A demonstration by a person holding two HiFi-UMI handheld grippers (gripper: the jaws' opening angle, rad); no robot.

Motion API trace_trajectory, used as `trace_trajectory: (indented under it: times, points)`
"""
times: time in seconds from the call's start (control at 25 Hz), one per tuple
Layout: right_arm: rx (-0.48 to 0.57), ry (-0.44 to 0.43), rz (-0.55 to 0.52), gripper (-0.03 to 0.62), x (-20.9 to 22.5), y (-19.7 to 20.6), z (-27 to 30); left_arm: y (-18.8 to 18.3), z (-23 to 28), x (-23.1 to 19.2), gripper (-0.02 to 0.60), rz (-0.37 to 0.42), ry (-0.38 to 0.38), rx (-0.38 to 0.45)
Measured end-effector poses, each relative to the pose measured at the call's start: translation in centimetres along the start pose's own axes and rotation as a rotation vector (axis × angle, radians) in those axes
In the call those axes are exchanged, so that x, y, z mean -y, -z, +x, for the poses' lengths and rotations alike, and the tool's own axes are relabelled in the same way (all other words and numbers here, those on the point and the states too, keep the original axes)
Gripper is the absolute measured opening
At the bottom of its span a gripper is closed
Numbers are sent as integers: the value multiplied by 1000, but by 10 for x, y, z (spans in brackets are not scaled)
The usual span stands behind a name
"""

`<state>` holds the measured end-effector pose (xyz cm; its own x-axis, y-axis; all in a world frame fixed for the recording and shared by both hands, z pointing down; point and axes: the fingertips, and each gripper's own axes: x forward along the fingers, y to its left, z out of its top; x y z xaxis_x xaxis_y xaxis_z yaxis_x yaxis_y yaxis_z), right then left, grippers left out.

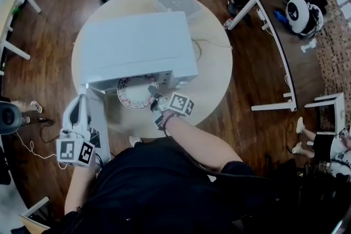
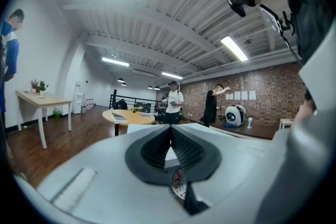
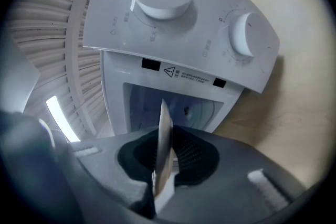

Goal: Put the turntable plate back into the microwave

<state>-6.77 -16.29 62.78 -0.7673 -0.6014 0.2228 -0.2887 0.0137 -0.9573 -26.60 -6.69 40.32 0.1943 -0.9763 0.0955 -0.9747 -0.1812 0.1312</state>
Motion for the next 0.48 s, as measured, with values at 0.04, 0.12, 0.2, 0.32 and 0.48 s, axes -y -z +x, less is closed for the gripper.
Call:
trace_trajectory:
  times: [0.04, 0.12, 0.2, 0.32, 0.48]
  points:
    - [-2, -9, 7, 32, -2, -2, -2, -1, 3, 4, 3, -5, 6, 3]
    - [0, 1, 1, 32, 0, -8, -7, -4, 9, 10, 3, -12, 18, 11]
    - [-3, 1, -10, 32, 0, -9, -4, -8, 13, 6, 3, -19, 15, 24]
    - [-10, 3, -19, 32, 0, -11, 2, -9, 25, -6, 3, -18, 5, 33]
    - [-7, 15, -14, 32, 1, -9, 8, -5, 28, -13, 3, -18, -3, 8]
